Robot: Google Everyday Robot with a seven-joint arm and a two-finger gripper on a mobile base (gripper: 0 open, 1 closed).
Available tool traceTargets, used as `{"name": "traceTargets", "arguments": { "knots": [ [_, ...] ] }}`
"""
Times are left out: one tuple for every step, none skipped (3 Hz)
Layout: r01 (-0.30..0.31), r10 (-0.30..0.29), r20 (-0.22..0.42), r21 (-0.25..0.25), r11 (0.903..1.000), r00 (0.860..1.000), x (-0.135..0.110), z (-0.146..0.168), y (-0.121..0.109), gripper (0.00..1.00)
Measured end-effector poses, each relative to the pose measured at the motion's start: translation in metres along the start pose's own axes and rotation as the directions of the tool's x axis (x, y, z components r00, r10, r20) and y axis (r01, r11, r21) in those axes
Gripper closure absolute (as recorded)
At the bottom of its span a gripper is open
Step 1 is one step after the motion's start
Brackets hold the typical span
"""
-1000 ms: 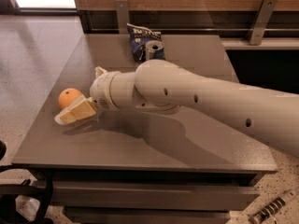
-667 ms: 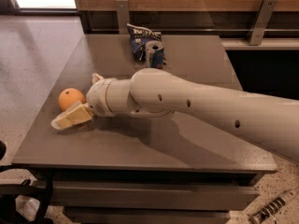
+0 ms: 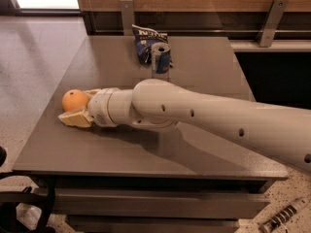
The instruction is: Pick orange
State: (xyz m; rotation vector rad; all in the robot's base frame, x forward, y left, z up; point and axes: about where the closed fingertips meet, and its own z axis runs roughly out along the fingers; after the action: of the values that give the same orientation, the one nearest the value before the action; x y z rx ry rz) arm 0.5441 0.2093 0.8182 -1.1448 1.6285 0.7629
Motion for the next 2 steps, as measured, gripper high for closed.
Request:
{"name": "traceTargets", "arguments": {
  "knots": [
    [0.003, -0.003, 0.0, -0.004, 1.0, 1.0, -0.0015, 0.0011, 0.0022, 0.74],
    [0.005, -0.005, 0.001, -0.006, 1.0, 1.0, -0.0023, 0.0017, 0.0035, 0.95]
  ]
}}
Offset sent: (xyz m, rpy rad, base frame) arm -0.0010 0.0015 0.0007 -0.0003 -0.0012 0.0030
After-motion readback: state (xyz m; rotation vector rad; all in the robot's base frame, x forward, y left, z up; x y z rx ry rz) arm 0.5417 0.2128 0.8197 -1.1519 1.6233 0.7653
